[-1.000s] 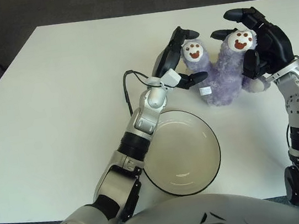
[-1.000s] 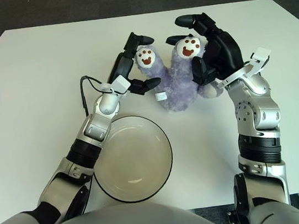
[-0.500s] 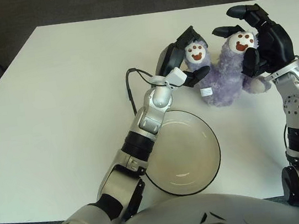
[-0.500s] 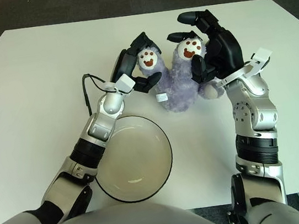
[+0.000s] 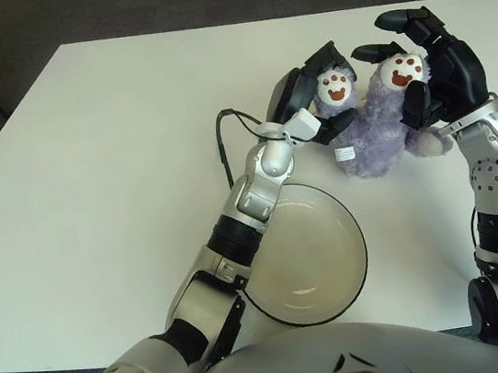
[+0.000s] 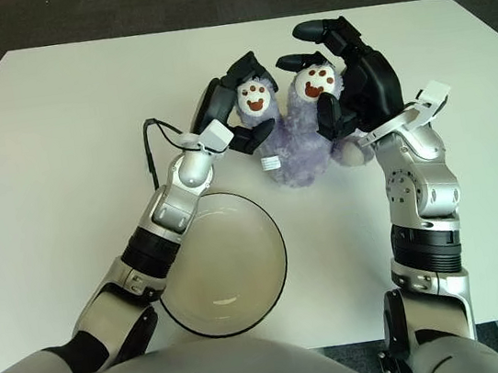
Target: Put the doll into the plate.
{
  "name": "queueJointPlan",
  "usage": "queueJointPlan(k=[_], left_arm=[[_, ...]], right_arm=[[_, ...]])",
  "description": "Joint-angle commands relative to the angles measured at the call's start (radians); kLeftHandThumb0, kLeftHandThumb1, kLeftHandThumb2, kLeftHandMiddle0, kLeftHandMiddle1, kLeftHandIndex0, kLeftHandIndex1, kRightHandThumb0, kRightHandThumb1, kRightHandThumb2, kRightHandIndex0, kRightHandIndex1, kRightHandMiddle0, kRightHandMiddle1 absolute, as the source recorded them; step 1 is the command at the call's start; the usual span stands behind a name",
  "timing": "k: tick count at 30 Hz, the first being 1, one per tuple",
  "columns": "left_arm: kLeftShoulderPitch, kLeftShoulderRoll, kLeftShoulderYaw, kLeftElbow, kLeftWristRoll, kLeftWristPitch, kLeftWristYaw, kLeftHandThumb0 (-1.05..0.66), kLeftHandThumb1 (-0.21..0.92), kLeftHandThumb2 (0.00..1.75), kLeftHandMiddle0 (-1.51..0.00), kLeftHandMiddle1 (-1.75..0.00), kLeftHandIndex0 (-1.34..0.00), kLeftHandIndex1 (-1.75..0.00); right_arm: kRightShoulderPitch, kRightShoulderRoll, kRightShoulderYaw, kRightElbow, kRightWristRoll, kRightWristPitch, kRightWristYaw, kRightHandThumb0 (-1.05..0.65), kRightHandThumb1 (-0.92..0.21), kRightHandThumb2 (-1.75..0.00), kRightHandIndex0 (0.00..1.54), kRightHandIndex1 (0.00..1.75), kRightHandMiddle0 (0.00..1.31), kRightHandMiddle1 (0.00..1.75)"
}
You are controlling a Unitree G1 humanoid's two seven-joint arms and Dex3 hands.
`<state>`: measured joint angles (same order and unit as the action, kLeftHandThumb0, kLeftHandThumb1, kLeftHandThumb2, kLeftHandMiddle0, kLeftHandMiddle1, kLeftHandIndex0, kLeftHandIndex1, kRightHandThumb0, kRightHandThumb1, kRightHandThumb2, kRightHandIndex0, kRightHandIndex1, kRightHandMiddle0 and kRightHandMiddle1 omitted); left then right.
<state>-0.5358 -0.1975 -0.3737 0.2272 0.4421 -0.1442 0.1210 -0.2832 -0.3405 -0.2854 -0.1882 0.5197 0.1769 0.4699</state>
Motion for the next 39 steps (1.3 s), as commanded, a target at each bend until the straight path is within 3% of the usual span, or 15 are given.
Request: queueJointPlan(k=[1,8,19,23,29,39], left_arm=[[-0.012,0.006,-0.004,-0.015,0.000,0.028,-0.021,-0.01,0.11,1.47,-0.80,-1.65,-0.62,-1.59],[-0.011,0.012,-0.009,-0.027,-0.003,0.046,-0.044,-0.01,0.10,1.48,-0.81,-1.64,-0.62,-1.59],[-0.027,0.019,-0.026,-0.008,-0.005,0.021,-0.060,-0.01,0.03,1.62,-0.84,-1.74,-0.62,-1.68],[-0.029,0.022,-0.030,0.001,-0.001,0.015,-0.059,-0.01,-0.04,1.67,-0.91,-1.61,-0.68,-1.73],[-0.033,0.027,-0.032,0.012,0.006,0.000,-0.053,-0.01,-0.10,1.73,-0.96,-1.60,-0.71,-1.74],[-0.032,0.032,-0.030,0.010,0.000,0.010,-0.066,0.00,-0.10,1.75,-0.95,-1.65,-0.70,-1.75]], right_arm=[[0.008,0.002,0.000,-0.008,-0.003,-0.016,-0.003,-0.01,-0.12,-1.41,0.11,0.92,0.00,1.12],[0.007,0.003,0.002,-0.008,-0.005,-0.016,-0.005,-0.01,-0.12,-1.41,0.11,0.92,0.00,1.12],[0.007,0.004,0.004,-0.007,-0.006,-0.017,-0.005,-0.01,-0.12,-1.41,0.11,0.92,0.00,1.12],[0.006,0.004,0.005,-0.005,-0.006,-0.018,-0.005,-0.01,-0.12,-1.41,0.11,0.92,0.00,1.12],[0.005,0.004,0.005,-0.004,-0.007,-0.019,-0.005,-0.01,-0.12,-1.41,0.11,0.92,0.00,1.12],[0.005,0.004,0.005,-0.002,-0.007,-0.020,-0.005,-0.01,-0.12,-1.41,0.11,0.92,0.00,1.12]])
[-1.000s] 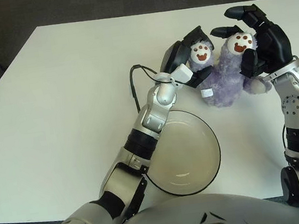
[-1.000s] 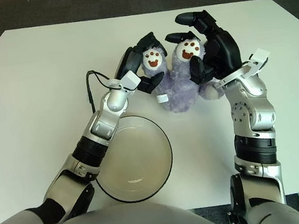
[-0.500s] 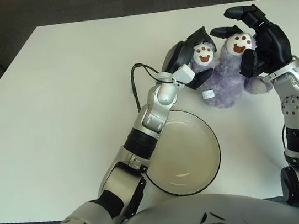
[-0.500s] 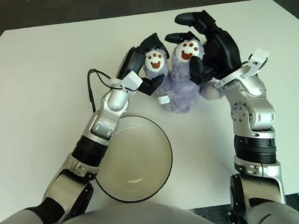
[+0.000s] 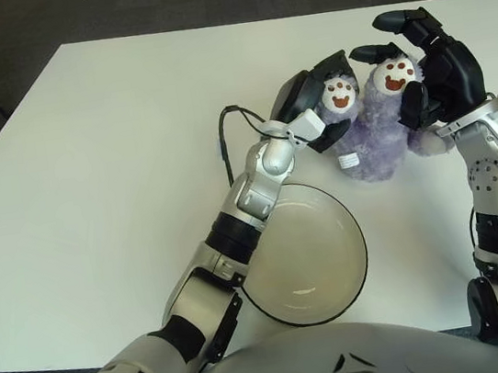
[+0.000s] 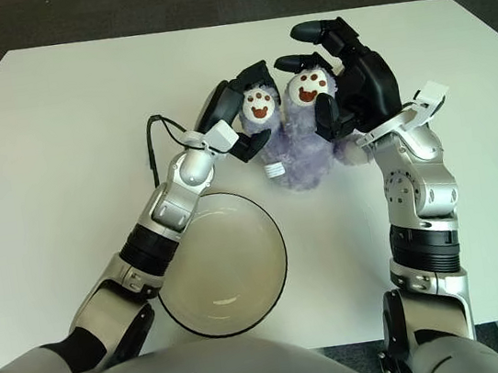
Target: Put the doll into the plate.
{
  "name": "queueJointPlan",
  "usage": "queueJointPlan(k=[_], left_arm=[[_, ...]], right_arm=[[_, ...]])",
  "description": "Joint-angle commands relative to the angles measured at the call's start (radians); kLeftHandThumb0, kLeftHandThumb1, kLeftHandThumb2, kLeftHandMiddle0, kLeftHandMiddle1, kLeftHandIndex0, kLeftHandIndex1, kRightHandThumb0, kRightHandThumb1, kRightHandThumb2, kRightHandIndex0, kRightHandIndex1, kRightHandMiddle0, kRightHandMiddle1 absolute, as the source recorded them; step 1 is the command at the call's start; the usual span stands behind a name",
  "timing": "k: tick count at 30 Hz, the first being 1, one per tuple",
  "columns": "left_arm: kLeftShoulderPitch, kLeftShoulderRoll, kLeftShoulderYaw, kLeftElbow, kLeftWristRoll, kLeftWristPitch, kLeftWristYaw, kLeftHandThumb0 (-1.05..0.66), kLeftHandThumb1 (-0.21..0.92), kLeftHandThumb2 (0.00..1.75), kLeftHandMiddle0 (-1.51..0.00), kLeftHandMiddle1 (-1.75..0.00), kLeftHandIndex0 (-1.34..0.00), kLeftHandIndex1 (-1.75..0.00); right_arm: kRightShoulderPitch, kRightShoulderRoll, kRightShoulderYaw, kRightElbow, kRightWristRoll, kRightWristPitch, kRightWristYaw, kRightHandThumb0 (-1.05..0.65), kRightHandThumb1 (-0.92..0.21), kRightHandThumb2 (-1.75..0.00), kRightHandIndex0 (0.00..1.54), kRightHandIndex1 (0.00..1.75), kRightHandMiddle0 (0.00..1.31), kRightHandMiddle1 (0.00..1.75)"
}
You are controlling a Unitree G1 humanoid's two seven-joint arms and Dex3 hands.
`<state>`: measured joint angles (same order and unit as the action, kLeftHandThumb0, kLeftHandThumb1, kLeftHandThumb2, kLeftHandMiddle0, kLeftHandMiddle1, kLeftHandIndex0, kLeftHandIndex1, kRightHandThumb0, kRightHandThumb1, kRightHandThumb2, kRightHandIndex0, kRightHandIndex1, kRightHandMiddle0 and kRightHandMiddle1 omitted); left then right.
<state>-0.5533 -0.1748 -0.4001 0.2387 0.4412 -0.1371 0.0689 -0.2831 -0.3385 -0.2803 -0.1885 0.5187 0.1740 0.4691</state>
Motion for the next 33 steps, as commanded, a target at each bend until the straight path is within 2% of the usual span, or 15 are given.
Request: queueJointPlan(k=[1,33], left_arm=[[-0.013,0.010,-0.003,-0.005,0.000,0.006,-0.017,0.00,-0.09,1.75,-0.94,-1.66,-0.69,-1.75],[0.018,-0.001,0.011,-0.066,-0.034,0.089,-0.043,0.00,-0.06,1.75,-0.90,-1.73,-0.67,-1.75]], right_arm=[[0.005,0.002,0.000,-0.002,-0.006,-0.017,-0.004,-0.01,-0.12,-1.41,0.11,0.92,0.00,1.12],[0.003,-0.001,-0.002,0.005,-0.004,-0.020,-0.001,-0.01,-0.12,-1.41,0.11,0.92,0.00,1.12]])
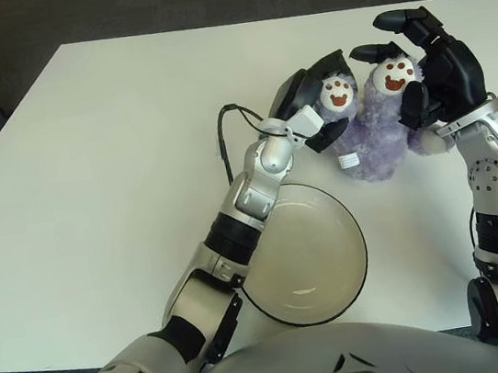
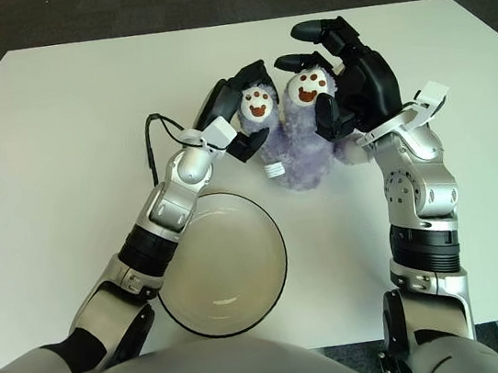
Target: Put the doll into the plate.
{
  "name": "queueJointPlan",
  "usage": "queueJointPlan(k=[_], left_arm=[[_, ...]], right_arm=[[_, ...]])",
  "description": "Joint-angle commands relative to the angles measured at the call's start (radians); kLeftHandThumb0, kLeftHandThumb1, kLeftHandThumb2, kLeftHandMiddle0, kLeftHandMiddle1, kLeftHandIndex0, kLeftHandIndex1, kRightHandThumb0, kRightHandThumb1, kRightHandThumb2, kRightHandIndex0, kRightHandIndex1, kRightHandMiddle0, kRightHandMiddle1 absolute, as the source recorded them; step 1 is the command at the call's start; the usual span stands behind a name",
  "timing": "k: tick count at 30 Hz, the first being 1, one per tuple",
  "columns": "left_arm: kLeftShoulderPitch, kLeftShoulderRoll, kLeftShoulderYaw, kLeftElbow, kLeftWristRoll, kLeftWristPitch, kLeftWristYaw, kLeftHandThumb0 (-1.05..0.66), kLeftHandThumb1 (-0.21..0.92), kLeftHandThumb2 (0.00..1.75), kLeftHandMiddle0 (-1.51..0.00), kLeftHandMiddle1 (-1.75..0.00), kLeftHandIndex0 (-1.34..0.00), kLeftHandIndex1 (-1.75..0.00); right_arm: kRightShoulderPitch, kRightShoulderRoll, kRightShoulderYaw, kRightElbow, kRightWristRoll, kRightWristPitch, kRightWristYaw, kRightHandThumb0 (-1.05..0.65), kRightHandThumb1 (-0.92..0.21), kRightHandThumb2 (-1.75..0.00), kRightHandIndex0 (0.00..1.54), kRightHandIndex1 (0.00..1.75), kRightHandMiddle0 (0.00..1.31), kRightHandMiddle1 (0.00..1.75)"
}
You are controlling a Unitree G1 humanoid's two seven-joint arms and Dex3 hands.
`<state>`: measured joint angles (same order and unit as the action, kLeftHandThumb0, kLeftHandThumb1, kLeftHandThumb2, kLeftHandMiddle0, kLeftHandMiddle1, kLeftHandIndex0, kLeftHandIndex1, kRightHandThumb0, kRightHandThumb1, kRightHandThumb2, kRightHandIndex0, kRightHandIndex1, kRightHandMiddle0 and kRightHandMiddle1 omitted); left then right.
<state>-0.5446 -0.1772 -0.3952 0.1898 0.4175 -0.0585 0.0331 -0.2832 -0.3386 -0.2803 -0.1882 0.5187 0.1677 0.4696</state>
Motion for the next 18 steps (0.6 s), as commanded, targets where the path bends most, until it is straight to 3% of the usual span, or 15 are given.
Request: queueJointPlan(k=[1,5,6,7,9,11,14,18], left_arm=[[0.010,0.002,0.006,-0.019,-0.012,0.012,-0.008,0.00,-0.06,1.75,-0.90,-1.73,-0.67,-1.75],[0.014,0.004,0.005,-0.027,-0.014,0.015,-0.006,0.00,-0.06,1.75,-0.90,-1.73,-0.67,-1.75],[0.015,0.005,0.005,-0.027,-0.015,0.014,-0.005,0.00,-0.07,1.75,-0.90,-1.73,-0.67,-1.75],[0.015,0.004,0.004,-0.029,-0.015,0.015,-0.005,0.00,-0.07,1.75,-0.90,-1.72,-0.67,-1.75],[0.016,0.003,0.004,-0.030,-0.017,0.013,-0.005,0.00,-0.07,1.75,-0.90,-1.72,-0.67,-1.75],[0.019,0.002,0.007,-0.033,-0.023,0.007,-0.006,0.00,-0.07,1.75,-0.90,-1.72,-0.67,-1.75],[0.024,0.003,0.010,-0.039,-0.030,0.004,-0.010,0.00,-0.06,1.75,-0.90,-1.73,-0.67,-1.75],[0.026,0.008,0.013,-0.045,-0.037,0.005,-0.016,0.00,-0.07,1.75,-0.91,-1.72,-0.67,-1.75]], right_arm=[[0.003,-0.001,-0.002,0.004,-0.004,-0.014,-0.002,-0.01,-0.12,-1.41,0.11,0.92,0.00,1.12],[0.003,-0.001,-0.002,0.004,-0.004,-0.014,-0.002,-0.01,-0.12,-1.41,0.11,0.92,0.00,1.12],[0.001,-0.110,-0.126,0.087,0.110,0.150,0.000,-0.01,-0.12,-1.41,0.11,0.92,0.00,1.12],[-0.001,-0.193,-0.220,0.149,0.198,0.273,0.001,-0.09,-0.22,-1.34,0.17,0.91,0.01,1.18],[-0.010,-0.273,-0.314,0.187,0.300,0.417,-0.024,-0.17,-0.31,-1.26,0.24,0.89,0.01,1.24],[-0.049,-0.261,-0.304,0.149,0.326,0.459,-0.087,-0.23,-0.40,-1.19,0.27,0.86,0.01,1.27],[-0.078,-0.266,-0.302,0.172,0.338,0.483,-0.095,-0.28,-0.47,-1.13,0.29,0.83,0.00,1.24],[-0.077,-0.273,-0.313,0.170,0.351,0.507,-0.090,-0.34,-0.54,-1.05,0.30,0.80,0.00,1.08]])
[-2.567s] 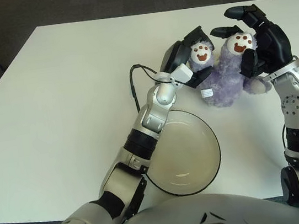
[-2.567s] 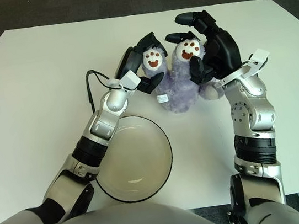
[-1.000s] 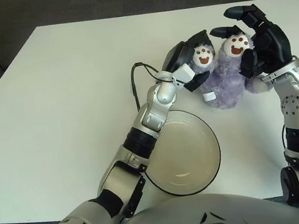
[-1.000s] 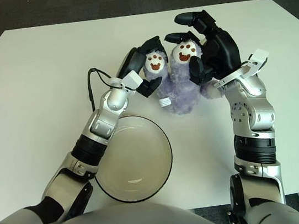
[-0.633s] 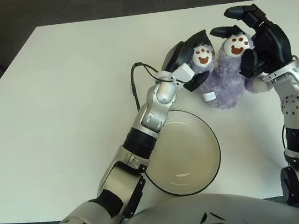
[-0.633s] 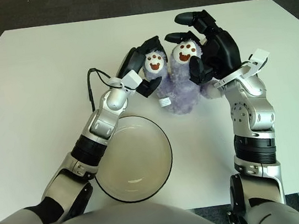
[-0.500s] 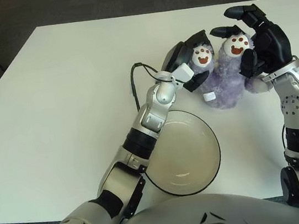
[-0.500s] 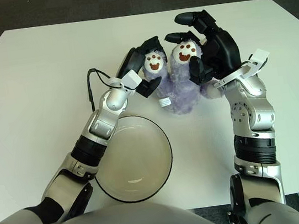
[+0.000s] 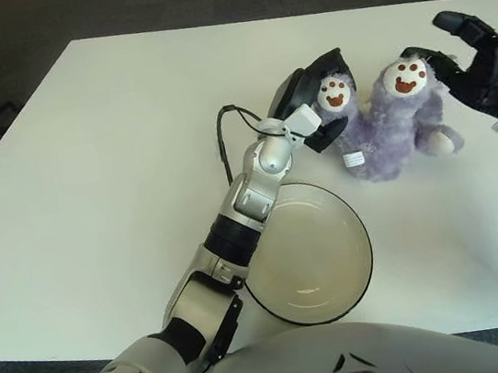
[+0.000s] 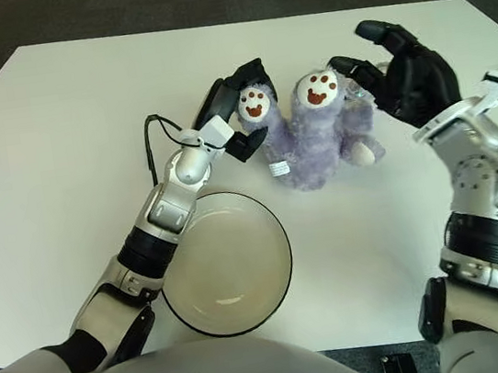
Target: Put the doll into the plate.
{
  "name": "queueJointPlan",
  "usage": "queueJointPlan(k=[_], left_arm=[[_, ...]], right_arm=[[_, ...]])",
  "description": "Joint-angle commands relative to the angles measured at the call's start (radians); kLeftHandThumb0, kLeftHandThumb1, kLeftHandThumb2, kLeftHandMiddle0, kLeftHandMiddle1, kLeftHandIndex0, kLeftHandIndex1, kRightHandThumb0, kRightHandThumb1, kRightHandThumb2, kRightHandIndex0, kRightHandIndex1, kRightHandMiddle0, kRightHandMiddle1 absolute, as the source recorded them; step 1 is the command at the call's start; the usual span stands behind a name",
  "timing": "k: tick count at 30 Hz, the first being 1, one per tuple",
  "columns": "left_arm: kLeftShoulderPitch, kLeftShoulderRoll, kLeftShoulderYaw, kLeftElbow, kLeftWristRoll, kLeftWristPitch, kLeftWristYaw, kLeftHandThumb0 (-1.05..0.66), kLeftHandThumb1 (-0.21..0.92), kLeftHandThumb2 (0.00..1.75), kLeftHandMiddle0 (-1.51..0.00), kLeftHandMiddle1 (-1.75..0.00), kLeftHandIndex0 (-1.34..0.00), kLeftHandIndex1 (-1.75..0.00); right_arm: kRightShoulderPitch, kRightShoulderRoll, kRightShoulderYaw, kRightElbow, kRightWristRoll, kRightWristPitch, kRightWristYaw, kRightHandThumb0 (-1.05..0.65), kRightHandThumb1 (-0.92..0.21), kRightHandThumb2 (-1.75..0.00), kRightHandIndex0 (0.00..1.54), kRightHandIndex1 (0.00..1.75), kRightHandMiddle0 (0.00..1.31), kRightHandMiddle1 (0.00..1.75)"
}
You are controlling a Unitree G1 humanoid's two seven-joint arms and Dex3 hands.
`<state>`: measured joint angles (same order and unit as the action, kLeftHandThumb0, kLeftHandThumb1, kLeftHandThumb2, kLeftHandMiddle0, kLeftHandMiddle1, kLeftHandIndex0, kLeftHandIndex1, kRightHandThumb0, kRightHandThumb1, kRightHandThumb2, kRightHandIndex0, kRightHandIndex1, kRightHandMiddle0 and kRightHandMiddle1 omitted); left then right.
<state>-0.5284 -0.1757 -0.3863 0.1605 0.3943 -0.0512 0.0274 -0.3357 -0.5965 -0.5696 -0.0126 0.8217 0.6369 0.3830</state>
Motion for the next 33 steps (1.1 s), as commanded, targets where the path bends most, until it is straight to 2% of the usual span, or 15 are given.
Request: queueJointPlan(k=[1,6,10,16,33], left_arm=[[0.010,0.007,0.005,-0.016,-0.014,-0.002,-0.011,0.00,-0.07,1.75,-0.91,-1.72,-0.67,-1.75],[0.015,0.009,0.006,-0.030,-0.014,0.006,-0.011,0.00,-0.07,1.75,-0.90,-1.72,-0.67,-1.75],[0.016,0.016,0.005,-0.031,-0.003,0.006,-0.003,0.00,-0.07,1.75,-0.91,-1.72,-0.67,-1.75],[0.016,0.016,0.004,-0.033,0.013,0.013,0.007,0.00,-0.07,1.75,-0.91,-1.72,-0.67,-1.75],[0.014,0.014,0.008,-0.040,0.017,0.037,0.011,0.00,-0.06,1.75,-0.89,-1.74,-0.66,-1.75]], right_arm=[[-0.021,-0.014,-0.026,-0.012,0.051,0.043,-0.005,-0.36,-0.57,-1.02,0.30,0.80,0.00,1.04],[0.041,0.007,-0.019,-0.167,0.043,0.011,-0.015,-0.45,-0.62,-0.92,0.26,0.78,0.00,0.79],[0.062,0.024,-0.002,-0.224,0.054,-0.013,0.023,-0.45,-0.59,-0.89,0.20,0.74,0.00,0.57],[0.067,0.027,-0.006,-0.230,0.053,-0.013,0.026,-0.44,-0.58,-0.89,0.19,0.73,0.00,0.51],[0.068,0.019,-0.009,-0.221,0.057,-0.016,0.030,-0.44,-0.58,-0.89,0.19,0.72,0.00,0.50]])
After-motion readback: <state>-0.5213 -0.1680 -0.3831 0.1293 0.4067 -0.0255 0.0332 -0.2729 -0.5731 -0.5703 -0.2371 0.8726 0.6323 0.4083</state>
